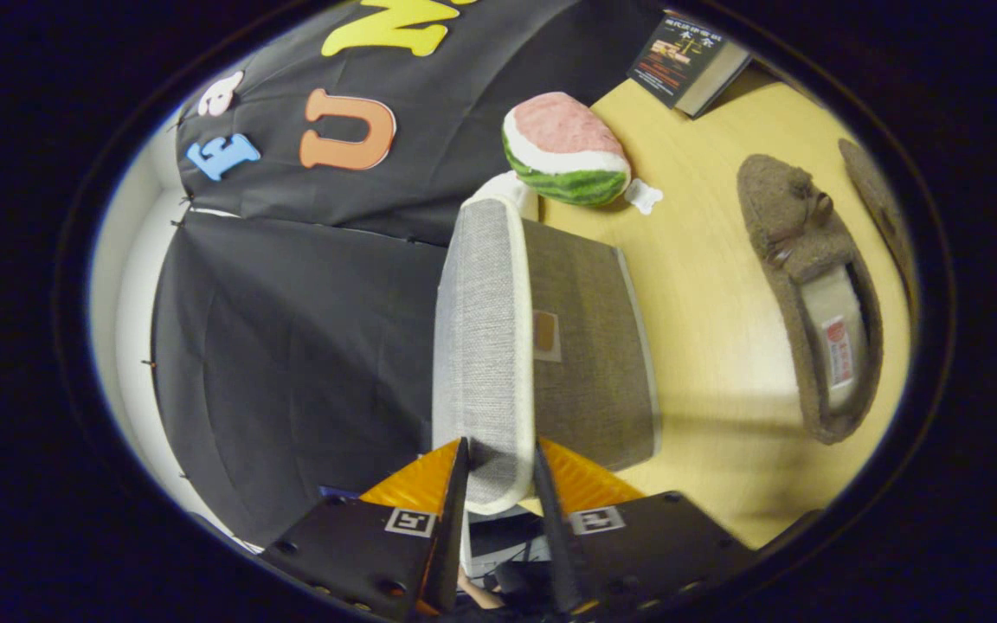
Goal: Open the storage box then place both shoes into the box .Put the left shoe in first, then the right shoe, with the right side of both shoes facing outward in a uniform manner.
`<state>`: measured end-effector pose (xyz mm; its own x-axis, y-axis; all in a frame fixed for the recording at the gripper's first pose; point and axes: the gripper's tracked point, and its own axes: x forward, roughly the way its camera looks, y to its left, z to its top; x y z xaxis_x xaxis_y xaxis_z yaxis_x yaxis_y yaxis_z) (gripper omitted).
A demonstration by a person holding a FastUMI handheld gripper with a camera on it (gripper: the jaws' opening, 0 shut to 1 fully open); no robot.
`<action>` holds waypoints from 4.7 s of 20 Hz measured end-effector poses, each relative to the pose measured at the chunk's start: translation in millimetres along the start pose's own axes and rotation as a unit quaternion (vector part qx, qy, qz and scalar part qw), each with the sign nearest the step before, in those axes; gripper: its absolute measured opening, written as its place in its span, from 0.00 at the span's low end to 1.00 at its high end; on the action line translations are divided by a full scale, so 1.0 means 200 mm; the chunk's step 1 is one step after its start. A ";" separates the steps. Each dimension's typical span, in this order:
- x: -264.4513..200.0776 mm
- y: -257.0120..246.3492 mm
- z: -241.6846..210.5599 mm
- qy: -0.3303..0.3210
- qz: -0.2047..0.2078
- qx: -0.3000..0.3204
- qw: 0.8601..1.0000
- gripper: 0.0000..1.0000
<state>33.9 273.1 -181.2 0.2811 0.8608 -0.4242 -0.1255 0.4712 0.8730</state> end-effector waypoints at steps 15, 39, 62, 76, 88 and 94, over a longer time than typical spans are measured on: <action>-0.01 0.81 -0.05 -0.087 0.010 -0.052 0.995 0.00; 0.11 0.81 -0.01 -0.159 -0.061 -0.048 0.984 0.95; -0.48 -0.89 0.31 -0.063 -0.397 -0.109 0.909 0.91; -0.34 -1.10 0.34 -0.014 -0.458 -0.090 0.884 0.29; -0.43 -0.93 0.30 -0.038 -0.424 -0.077 0.902 0.00; -0.52 -0.64 0.30 -0.069 -0.390 -0.090 0.914 0.00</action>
<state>78.4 112.0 -233.6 0.4685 0.2235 -0.8547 0.0131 0.9656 0.2597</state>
